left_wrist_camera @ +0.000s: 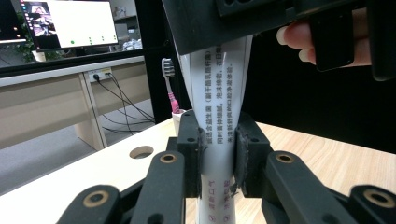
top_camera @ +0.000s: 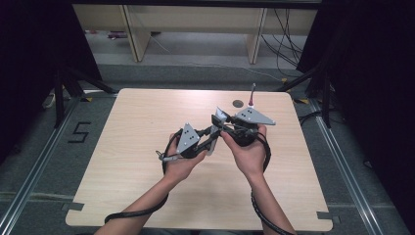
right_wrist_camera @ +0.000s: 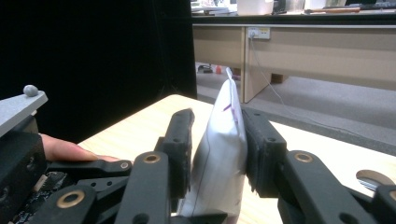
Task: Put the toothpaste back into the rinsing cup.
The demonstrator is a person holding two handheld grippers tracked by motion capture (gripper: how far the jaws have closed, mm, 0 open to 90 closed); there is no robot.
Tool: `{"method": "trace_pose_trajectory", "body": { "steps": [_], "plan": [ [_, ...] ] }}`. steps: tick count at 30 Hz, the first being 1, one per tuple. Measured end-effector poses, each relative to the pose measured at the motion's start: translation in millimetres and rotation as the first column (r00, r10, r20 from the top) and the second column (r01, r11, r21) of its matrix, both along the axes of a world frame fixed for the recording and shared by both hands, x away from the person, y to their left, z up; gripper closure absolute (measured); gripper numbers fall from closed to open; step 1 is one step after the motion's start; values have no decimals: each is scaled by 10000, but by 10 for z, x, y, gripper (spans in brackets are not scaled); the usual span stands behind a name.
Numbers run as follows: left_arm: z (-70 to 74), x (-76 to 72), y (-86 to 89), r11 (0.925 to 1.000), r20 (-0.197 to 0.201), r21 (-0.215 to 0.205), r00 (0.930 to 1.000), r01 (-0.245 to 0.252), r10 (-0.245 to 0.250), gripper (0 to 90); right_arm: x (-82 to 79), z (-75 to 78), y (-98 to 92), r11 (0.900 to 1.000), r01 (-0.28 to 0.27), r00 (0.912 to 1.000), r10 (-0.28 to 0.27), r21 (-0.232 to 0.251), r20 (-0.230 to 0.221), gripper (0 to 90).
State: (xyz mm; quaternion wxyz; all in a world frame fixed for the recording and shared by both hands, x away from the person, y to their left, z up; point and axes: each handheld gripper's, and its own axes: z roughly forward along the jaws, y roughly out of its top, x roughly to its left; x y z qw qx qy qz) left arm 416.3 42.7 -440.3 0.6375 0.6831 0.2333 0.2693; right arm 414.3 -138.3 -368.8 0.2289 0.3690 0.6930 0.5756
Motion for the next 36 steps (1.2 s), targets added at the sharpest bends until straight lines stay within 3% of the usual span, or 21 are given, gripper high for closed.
{"method": "trace_pose_trajectory", "body": {
  "steps": [11, 22, 25, 30, 31, 36],
  "plan": [
    [13, -10, -25, 9999, 5, -21, 9999, -117, 117, 749, 22, -24, 10, 9999, 117, 9999, -116, -114, 88, 648],
    [17, 14, -59, 9998, -314, 72, 9994, 172, -170, 700, 7, -7, 4, 9989, 167, 9999, -168, -449, -19, 776],
    [45, 22, -52, 9990, -342, 302, 9989, 319, -309, 654, 16, -3, -10, 9989, 55, 10000, -51, -471, 85, 791],
    [38, 13, 23, 9959, -504, 800, 9980, 433, -393, 494, 29, 55, -87, 9980, 359, 9985, -336, -526, 438, 799],
    [31, 9, 57, 9950, -608, 904, 9974, 437, -382, 477, 21, 66, -95, 9985, 368, 9990, -358, -415, 257, 800],
    [9, -13, 258, 9925, -602, 1199, 9981, 234, -163, 445, 42, 131, -198, 9972, 640, 9967, -619, -387, 520, 802]
  ]
}}
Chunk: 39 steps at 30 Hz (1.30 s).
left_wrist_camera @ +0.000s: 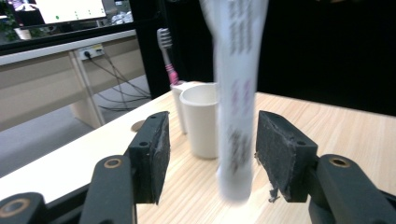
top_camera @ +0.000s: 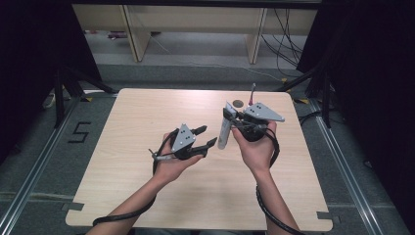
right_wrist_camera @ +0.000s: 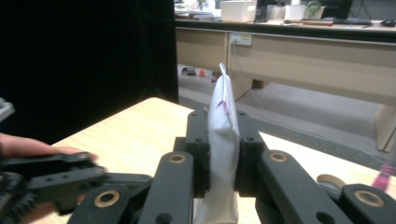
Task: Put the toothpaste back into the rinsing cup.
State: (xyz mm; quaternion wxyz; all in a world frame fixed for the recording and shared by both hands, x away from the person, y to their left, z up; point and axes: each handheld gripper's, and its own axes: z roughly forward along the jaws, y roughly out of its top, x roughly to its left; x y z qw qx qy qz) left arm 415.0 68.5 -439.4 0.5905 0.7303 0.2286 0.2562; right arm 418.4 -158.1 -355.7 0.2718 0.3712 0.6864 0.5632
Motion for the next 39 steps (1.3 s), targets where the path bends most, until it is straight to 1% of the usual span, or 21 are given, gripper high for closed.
{"method": "trace_pose_trajectory", "body": {
  "steps": [5, 7, 8, 9, 10, 14, 17, 18, 19, 21, 22, 25, 26, 27, 29, 30, 32, 33, 36, 37, 39],
  "plan": [
    [-14, -10, 277, 9990, -26, 186, 9992, -395, 395, 446, 19, 49, -111, 9994, 289, 9995, -292, 186, 132, 803],
    [-13, -12, 390, 9979, 91, 260, 9983, -586, 583, 451, 32, 62, -146, 9992, 364, 9987, -369, 150, 346, 803],
    [-11, -12, 457, 9971, 125, 288, 9974, -708, 705, 452, 36, 69, -167, 9987, 504, 9972, -502, -24, 549, 803],
    [-10, -12, 495, 9966, 154, 291, 9969, -774, 770, 452, 35, 72, -172, 9984, 557, 9974, -559, 60, 464, 803],
    [-9, -14, 543, 9958, 179, 287, 9961, -865, 860, 453, 46, 72, -180, 9984, 565, 9966, -568, 60, 596, 803],
    [-8, -29, 725, 9924, 279, 241, 9924, -1206, 1199, 455, 64, 85, -234, 9972, 740, 9957, -742, 53, 555, 805],
    [-16, -53, 821, 9901, 204, 175, 9901, -1389, 1386, 457, 75, 97, -269, 9959, 901, 9943, -902, 35, 574, 805],
    [-14, -51, 847, 9896, 370, 211, 9892, -1424, 1416, 458, 83, 100, -280, 9948, 1016, 9926, -1014, 9, 674, 806],
    [-23, -70, 880, 9883, 263, 186, 9882, -1516, 1511, 458, 80, 105, -287, 9951, 991, 9937, -992, 49, 528, 806],
    [-35, -86, 932, 9866, 285, 172, 9864, -1623, 1618, 458, 91, 115, -309, 9948, 1018, 9933, -1019, 54, 549, 806],
    [-45, -96, 964, 9854, 282, 174, 9853, -1693, 1688, 458, 104, 118, -325, 9948, 1023, 9921, -1019, -13, 735, 806],
    [-80, -118, 1065, 9814, 263, 144, 9812, -1914, 1910, 457, 112, 138, -355, 9932, 1161, 9908, -1159, 16, 699, 806],
    [-93, -128, 1098, 9795, 220, 92, 9794, -2010, 2008, 457, 110, 146, -366, 9927, 1207, 9906, -1205, 5, 649, 806],
    [-111, -141, 1125, 9787, 70, -4, 9787, -2051, 2051, 457, 121, 155, -383, 9926, 1215, 9895, -1206, -66, 801, 806],
    [-131, -143, 1208, 9766, 330, -19, 9761, -2149, 2149, 456, 123, 174, -400, 9908, 1356, 9880, -1354, 17, 743, 806],
    [-142, -153, 1232, 9756, 271, -67, 9752, -2196, 2197, 456, 132, 189, -421, 9908, 1356, 9874, -1349, -24, 832, 806],
    [-174, -173, 1300, 9721, 234, -134, 9718, -2342, 2345, 455, 133, 207, -435, 9892, 1465, 9866, -1466, 63, 714, 806],
    [-205, -188, 1345, 9689, 179, -258, 9690, -2461, 2466, 454, 149, 217, -453, 9896, 1441, 9857, -1433, -21, 887, 806],
    [-249, -214, 1424, 9630, 94, -374, 9635, -2669, 2674, 451, 171, 243, -487, 9876, 1570, 9827, -1559, -33, 998, 806],
    [-270, -231, 1460, 9581, -22, -445, 9591, -2828, 2830, 451, 161, 249, -484, 9867, 1624, 9839, -1624, 69, 750, 806],
    [-298, -248, 1516, 9504, -125, -651, 9526, -3041, 3039, 452, 184, 263, -505, 9868, 1617, 9835, -1614, 23, 821, 806]
  ]
}}
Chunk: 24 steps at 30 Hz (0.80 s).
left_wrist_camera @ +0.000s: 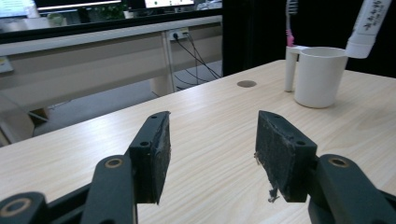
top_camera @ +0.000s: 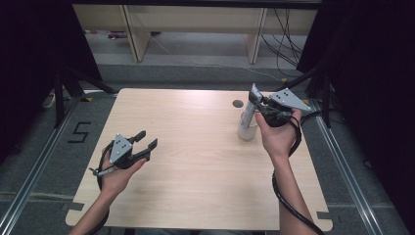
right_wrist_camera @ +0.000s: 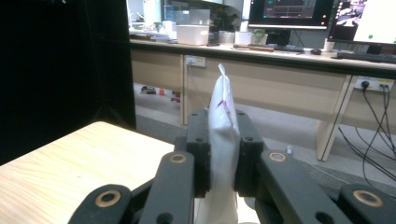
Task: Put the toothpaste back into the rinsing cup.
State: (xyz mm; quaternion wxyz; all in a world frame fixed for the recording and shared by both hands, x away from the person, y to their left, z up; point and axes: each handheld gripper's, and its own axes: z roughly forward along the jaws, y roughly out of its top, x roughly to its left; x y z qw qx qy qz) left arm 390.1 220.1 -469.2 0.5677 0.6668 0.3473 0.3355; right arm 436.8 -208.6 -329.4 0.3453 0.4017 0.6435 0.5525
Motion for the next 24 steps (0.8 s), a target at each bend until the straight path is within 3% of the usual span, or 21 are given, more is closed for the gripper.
{"method": "trace_pose_trajectory", "body": {
  "steps": [4, 10, 15, 18, 24],
  "plan": [
    [-51, -16, 74, 9991, -31, -311, 9996, -281, 280, 452, 36, 20, -29, 9999, 142, 9998, -140, -76, 169, 806],
    [-129, -40, 158, 9976, -165, -396, 9983, -564, 558, 449, 95, 46, -73, 9992, 362, 9992, -359, -166, 201, 806],
    [-189, -44, 170, 9970, -322, -332, 9971, -697, 686, 447, 160, 62, -94, 9982, 574, 9983, -573, -170, 104, 806],
    [-220, -31, 171, 9969, -299, -367, 9972, -700, 689, 445, 201, 72, -114, 9974, 607, 9978, -596, -395, 276, 806],
    [-247, -22, 180, 9956, -420, -339, 9955, -868, 854, 443, 265, 78, -109, 9972, 699, 9973, -693, -269, 254, 805]
  ]
}}
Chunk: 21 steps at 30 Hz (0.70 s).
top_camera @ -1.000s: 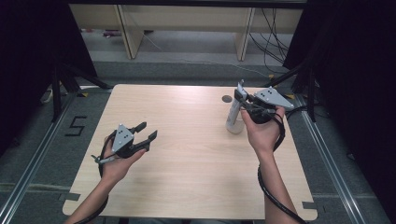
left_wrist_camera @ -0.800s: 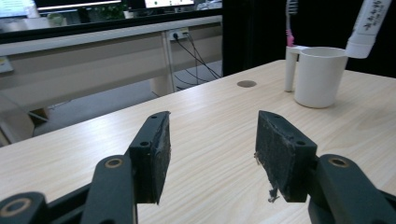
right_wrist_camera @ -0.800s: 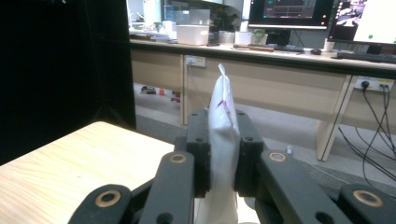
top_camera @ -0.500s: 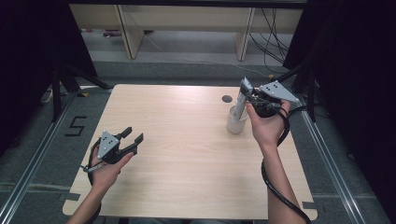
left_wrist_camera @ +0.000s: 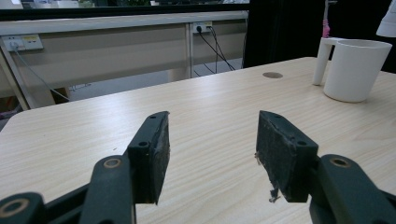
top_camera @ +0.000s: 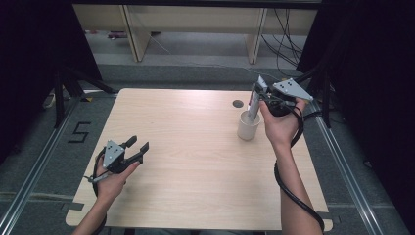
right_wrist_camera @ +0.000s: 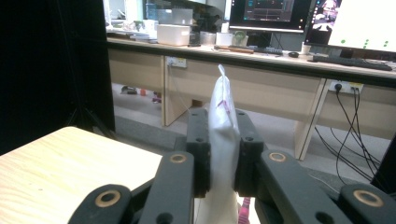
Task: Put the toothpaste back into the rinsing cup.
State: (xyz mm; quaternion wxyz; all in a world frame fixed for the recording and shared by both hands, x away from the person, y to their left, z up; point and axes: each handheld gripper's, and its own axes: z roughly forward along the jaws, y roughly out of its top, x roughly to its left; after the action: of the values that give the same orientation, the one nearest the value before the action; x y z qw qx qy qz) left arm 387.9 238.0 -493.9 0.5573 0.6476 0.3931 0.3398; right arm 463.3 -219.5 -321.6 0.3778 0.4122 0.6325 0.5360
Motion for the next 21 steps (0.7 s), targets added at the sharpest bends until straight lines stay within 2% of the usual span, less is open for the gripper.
{"method": "trace_pose_trajectory", "body": {
  "steps": [4, 5, 6, 7, 8, 10, 11, 13, 14, 20, 21],
  "plan": [
    [-33, 8, -10, 10000, -17, 8, 10000, 2, -2, 439, 40, -2, 4, 10000, 59, 10000, -58, -78, 55, 805],
    [-40, 7, -11, 10000, -33, 13, 10000, -12, 12, 438, 47, -2, 8, 10000, 38, 10000, -39, -50, -68, 805],
    [-53, 20, -13, 10000, 102, -76, 9999, 52, -51, 437, 62, -4, 8, 9999, 80, 9999, -79, -100, 81, 805],
    [-52, 8, -10, 10000, -15, -12, 10000, -27, 27, 436, 71, -5, 10, 9999, 101, 9999, -100, -123, 93, 805],
    [-59, 9, -7, 10000, -3, -17, 10000, -34, 34, 435, 69, -7, 20, 9999, 128, 9999, -128, -17, -63, 805],
    [-72, 8, -5, 10000, 12, -38, 10000, -67, 67, 434, 95, -10, 19, 9999, 90, 9999, -90, -111, 61, 805],
    [-77, 9, -3, 10000, 15, -49, 10000, -70, 70, 433, 95, -11, 25, 9999, 152, 9999, -153, -78, -35, 805],
    [-99, 25, -2, 9999, 158, -171, 9999, -1, 4, 431, 119, -18, 25, 9999, 102, 9999, -102, -136, 4, 805],
    [-99, 12, 3, 9999, 15, -71, 10000, -83, 83, 430, 132, -26, 33, 9998, 166, 9999, -166, -67, 11, 805],
    [-133, 14, 1, 9999, 11, -109, 10000, -95, 95, 428, 203, -66, 25, 9995, 249, 9997, -249, -215, -17, 805],
    [-134, 14, 2, 9999, 8, -114, 9999, -100, 100, 427, 214, -79, 31, 9996, 249, 9996, -250, -97, -140, 805]
  ]
}}
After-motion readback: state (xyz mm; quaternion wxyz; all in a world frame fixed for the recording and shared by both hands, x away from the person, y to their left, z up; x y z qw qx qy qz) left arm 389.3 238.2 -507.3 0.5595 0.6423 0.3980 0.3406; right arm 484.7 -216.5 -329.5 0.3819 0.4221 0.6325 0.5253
